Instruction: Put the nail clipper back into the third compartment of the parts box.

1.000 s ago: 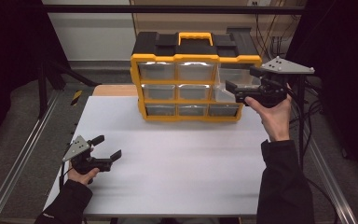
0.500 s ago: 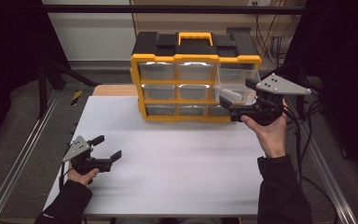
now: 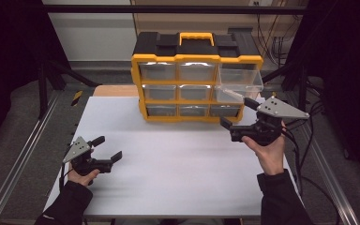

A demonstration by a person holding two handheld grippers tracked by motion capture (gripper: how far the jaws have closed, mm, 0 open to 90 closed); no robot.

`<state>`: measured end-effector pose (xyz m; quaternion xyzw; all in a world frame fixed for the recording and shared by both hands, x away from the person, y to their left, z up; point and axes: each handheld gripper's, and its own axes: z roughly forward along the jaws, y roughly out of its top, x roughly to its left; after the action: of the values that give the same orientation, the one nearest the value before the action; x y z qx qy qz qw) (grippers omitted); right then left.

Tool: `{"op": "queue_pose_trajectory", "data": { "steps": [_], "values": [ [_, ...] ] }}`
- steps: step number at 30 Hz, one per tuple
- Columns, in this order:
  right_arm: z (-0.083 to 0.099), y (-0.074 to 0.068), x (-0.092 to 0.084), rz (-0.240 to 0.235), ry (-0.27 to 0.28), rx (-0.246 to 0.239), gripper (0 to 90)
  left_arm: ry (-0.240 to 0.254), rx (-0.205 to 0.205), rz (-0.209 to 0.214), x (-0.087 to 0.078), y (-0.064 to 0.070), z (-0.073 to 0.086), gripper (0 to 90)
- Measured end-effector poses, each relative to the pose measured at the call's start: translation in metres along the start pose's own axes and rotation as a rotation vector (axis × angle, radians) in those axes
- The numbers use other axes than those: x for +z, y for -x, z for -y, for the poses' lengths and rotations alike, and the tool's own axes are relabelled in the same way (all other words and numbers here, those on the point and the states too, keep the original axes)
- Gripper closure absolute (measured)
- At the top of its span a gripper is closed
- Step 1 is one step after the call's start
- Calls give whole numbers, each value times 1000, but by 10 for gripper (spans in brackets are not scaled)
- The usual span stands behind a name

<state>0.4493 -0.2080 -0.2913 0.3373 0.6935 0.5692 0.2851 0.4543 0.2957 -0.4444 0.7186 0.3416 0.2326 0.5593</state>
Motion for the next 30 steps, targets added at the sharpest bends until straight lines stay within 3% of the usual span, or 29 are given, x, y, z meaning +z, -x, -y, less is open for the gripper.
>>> {"op": "queue_pose_trajectory", "data": {
  "steps": [8,30],
  "values": [
    [34,1,5,-23,-51,34,26,-2,0,4,0,0,0,29],
    [115,13,-4,-42,-57,111,30,-5,4,16,1,2,1,28]
  ]
}}
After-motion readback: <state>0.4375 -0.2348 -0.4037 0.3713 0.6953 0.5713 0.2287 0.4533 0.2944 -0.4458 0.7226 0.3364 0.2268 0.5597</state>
